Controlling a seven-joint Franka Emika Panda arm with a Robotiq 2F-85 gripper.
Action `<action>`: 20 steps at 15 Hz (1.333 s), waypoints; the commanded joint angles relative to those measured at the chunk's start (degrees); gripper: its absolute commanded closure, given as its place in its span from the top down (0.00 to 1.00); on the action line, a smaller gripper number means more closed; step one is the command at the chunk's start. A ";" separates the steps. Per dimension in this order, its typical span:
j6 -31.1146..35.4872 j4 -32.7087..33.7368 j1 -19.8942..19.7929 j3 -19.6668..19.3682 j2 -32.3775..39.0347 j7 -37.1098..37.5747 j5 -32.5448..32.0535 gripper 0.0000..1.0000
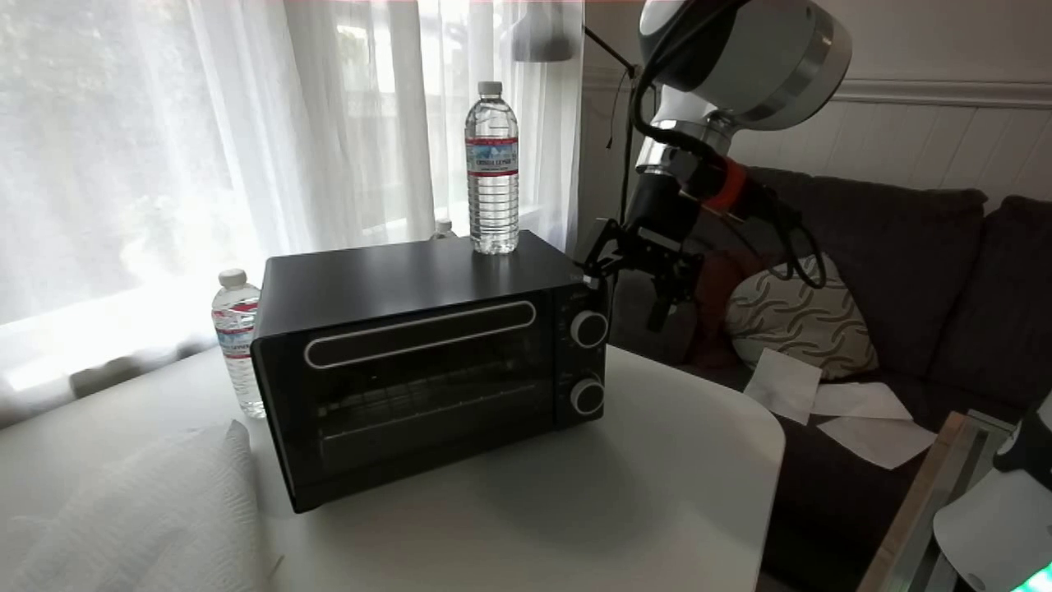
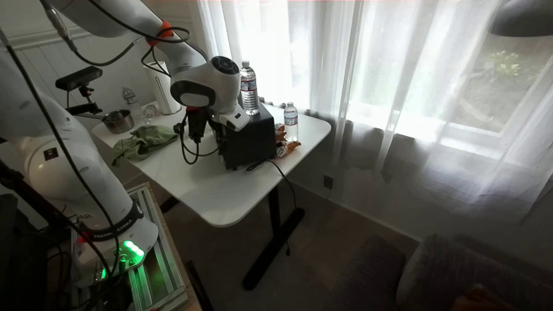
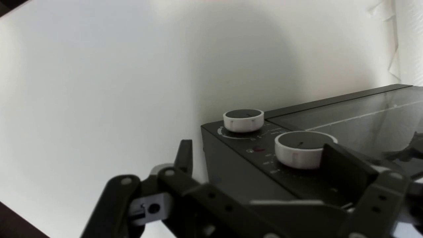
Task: Turn the top dial on the black oven to the left
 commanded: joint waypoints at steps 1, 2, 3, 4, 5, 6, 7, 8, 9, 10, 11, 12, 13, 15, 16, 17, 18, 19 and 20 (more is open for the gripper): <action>0.82 0.76 1.40 0.43 1.67 -2.42 4.17 1.00; 0.88 0.84 1.47 0.55 1.97 -2.71 4.65 1.00; 0.93 0.90 1.51 0.64 2.25 -2.76 4.80 1.00; 0.88 0.88 1.49 0.71 2.52 -2.85 5.03 1.00; 0.93 0.87 1.44 0.79 2.85 -2.90 5.01 1.00; 0.90 0.94 1.34 0.80 3.10 -2.92 5.11 1.00; 0.89 1.00 1.27 0.82 3.27 -2.97 5.18 1.00; 0.85 1.08 1.22 0.84 3.42 -2.91 5.14 1.00; 0.69 1.08 1.13 0.89 3.56 -2.59 4.87 1.00; 0.74 1.09 1.10 0.93 3.69 -2.55 4.74 1.00; 0.73 1.11 1.02 0.97 3.91 -2.34 4.42 1.00; 0.75 1.12 1.01 1.00 4.10 -2.31 4.34 1.00; 0.78 1.18 1.07 1.07 4.21 -2.37 4.39 1.00; 0.72 1.35 1.16 1.21 3.85 -2.37 4.45 1.00; 0.49 1.49 1.20 1.26 3.33 -2.28 4.51 1.00; 0.29 1.63 1.24 1.36 2.48 -1.96 4.36 1.00; -0.02 1.75 1.34 1.47 1.55 -1.81 4.41 1.00; -0.20 1.87 1.45 1.62 0.71 -1.76 4.41 1.00; -0.55 2.07 1.63 1.83 -0.60 -1.60 4.54 1.00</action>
